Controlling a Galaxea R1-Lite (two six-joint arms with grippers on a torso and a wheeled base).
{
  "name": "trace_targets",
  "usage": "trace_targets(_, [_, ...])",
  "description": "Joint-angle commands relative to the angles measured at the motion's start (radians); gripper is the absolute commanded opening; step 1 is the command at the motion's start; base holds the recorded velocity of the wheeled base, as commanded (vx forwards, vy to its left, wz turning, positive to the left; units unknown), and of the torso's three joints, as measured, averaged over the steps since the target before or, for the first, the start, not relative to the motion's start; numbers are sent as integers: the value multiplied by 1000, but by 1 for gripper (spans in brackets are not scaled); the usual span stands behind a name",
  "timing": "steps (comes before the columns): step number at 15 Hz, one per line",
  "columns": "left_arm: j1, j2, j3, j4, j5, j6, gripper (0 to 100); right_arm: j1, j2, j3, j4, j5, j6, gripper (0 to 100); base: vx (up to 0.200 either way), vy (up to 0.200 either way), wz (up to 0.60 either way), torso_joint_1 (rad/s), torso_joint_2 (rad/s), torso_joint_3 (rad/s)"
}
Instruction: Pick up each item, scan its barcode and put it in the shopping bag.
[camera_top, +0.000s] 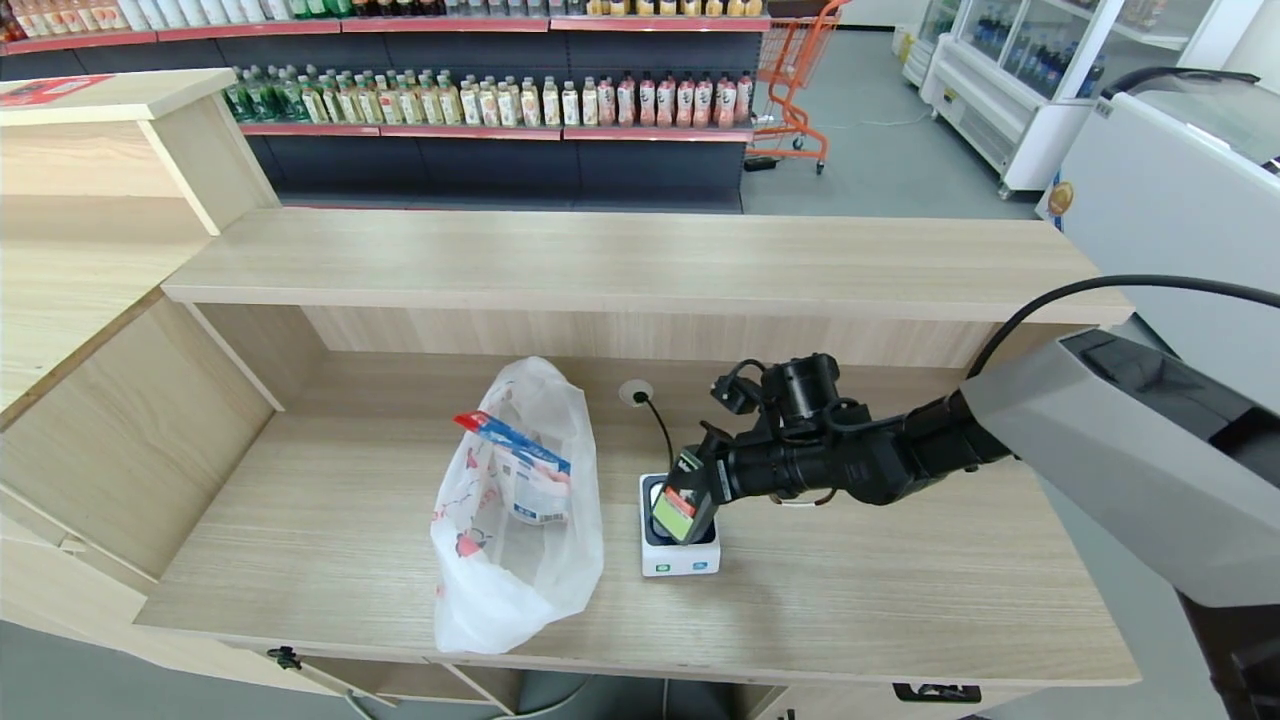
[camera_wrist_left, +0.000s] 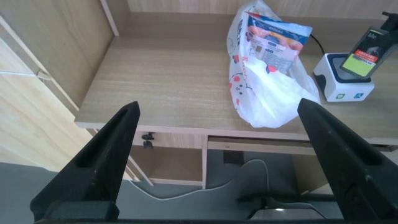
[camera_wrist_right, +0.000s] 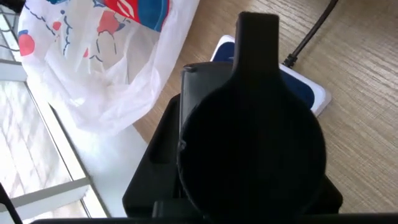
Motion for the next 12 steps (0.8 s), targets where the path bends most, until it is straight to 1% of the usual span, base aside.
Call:
trace_targets(1, [0,2,0,0,-1,0,100,4,5,-2,2,-3,1,0,0,0,0,0,0,0])
trace_targets(2, [0,2,0,0,0,0,100,2,2,-3,2,-3,9,0,0,0,0,0,0,0])
trace_targets(5, [0,2,0,0,-1,1,100,13,-64,-59,11,0,130,0,0,0,0,0,0,0])
trace_targets(6, [0,2,0,0,-1,1,100,8,-124,-51,11,0,125,0,0,0,0,0,0,0])
trace_targets(8, [0,2,0,0,-1,1,100,-19,-202,-11,11,-3,33,0,0,0,0,0,0,0])
trace_targets(9, [0,2,0,0,-1,1,100,-67,-268,63,5,-3,-132,0,0,0,0,0,0,0])
trace_targets(10, [0,2,0,0,-1,1,100,-100,-311,119,2,2,-247,0,0,0,0,0,0,0])
trace_targets(11, [0,0,0,0,-1,3,100,-131,-352,173,1,12,-336,0,0,200,0,2,7,2])
trace_targets(12, [0,2,0,0,-1,1,100,-147,-395,225,1,57,-367,0,0,200,0,2,2,-2])
